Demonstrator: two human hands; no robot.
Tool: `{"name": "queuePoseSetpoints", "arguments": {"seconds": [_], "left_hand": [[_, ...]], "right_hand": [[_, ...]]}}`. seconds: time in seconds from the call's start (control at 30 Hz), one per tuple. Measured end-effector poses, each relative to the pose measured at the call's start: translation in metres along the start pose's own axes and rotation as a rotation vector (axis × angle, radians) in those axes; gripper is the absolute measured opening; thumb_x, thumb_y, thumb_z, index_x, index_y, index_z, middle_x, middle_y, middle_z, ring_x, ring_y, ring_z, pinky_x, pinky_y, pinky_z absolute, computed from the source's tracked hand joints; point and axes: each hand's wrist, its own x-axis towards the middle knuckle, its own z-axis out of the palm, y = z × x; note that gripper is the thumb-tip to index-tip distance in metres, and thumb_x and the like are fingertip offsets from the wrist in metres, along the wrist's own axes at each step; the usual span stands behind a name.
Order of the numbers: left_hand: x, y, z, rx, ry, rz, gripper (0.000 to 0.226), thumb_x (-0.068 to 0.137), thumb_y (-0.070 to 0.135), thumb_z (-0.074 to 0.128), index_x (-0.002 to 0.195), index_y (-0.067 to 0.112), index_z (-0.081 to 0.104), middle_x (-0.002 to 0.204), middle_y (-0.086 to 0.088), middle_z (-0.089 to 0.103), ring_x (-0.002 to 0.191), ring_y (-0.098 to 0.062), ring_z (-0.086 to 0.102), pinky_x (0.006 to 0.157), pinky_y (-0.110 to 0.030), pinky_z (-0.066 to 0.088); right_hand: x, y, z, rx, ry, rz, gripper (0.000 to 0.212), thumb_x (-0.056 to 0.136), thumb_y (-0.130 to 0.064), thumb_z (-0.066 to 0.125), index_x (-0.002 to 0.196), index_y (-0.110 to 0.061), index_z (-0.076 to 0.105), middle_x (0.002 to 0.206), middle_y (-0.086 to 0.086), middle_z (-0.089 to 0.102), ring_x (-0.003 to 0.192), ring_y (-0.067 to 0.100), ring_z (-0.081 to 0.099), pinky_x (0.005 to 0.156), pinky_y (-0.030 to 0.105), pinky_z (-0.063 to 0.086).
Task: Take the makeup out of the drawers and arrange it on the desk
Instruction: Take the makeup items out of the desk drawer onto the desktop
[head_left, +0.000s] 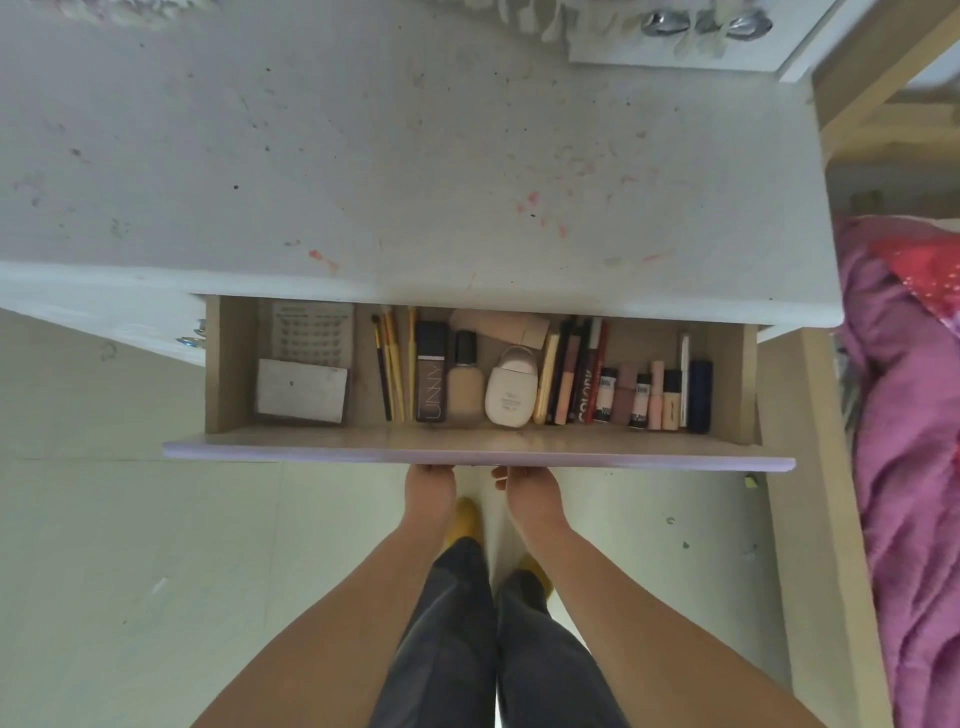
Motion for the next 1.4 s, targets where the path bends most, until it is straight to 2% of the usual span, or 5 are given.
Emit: {"name": "queuePoseSetpoints", "arguments": {"seconds": [0.37,0.57,0.8,0.97,1.4], "left_hand": [[0.015,-0.010,0.002,0.150,-0.068,0.046,0.017,0.097,0.001,0.034,0.092,0.008,0.048,0.104,-0.018,0.054,0.096,-0.028,0.051,0.096,-0.043,0.042],[-0.025,0.012,-0.009,0.677,-0.393,0.036,0.059,0.102,0.029,0.033,0.148,0.007,0.004,0.133,-0.017,0.051,0.114,-0.029,0.054,0.101,-0.037,0.043],[-0.091,0.108,0.023,0.973,-0.979,0.544,0.025,0.098,0.033,0.040,0.084,0.030,0.061,0.077,0.013,0.066,0.067,0.006,0.060,0.067,-0.013,0.048],[-0.051,0.134,0.118,0.802,-0.468,0.900,0.028,0.099,0.019,0.039,0.117,0.015,0.060,0.113,-0.002,0.061,0.102,-0.016,0.056,0.089,-0.032,0.047],[-0.005,0.095,0.161,1.323,-0.001,1.139,0.027,0.089,0.016,0.047,0.114,0.010,0.057,0.122,-0.012,0.051,0.118,-0.030,0.041,0.096,-0.040,0.033]], "right_hand": [[-0.001,-0.007,-0.007,-0.456,-0.104,-0.130,0.028,0.101,-0.011,0.035,0.113,-0.002,0.059,0.119,0.014,0.061,0.110,0.027,0.057,0.100,0.031,0.041],[-0.031,-0.025,-0.071,-0.566,-0.379,-0.139,0.034,0.102,-0.020,0.032,0.121,-0.002,0.053,0.121,0.015,0.059,0.110,0.026,0.057,0.090,0.030,0.044],[-0.045,-0.031,-0.206,-0.236,-0.241,-0.241,0.025,0.099,-0.016,0.041,0.094,-0.026,0.063,0.097,-0.006,0.069,0.078,-0.002,0.065,0.064,0.009,0.048],[0.030,-0.044,-0.222,-0.660,0.190,-0.416,0.031,0.098,-0.009,0.038,0.120,-0.010,0.058,0.119,0.010,0.060,0.105,0.025,0.058,0.088,0.032,0.046],[0.074,-0.036,-0.213,-0.928,0.125,-0.621,0.020,0.089,0.001,0.042,0.106,-0.005,0.050,0.116,0.016,0.049,0.099,0.034,0.055,0.071,0.035,0.043]]}}
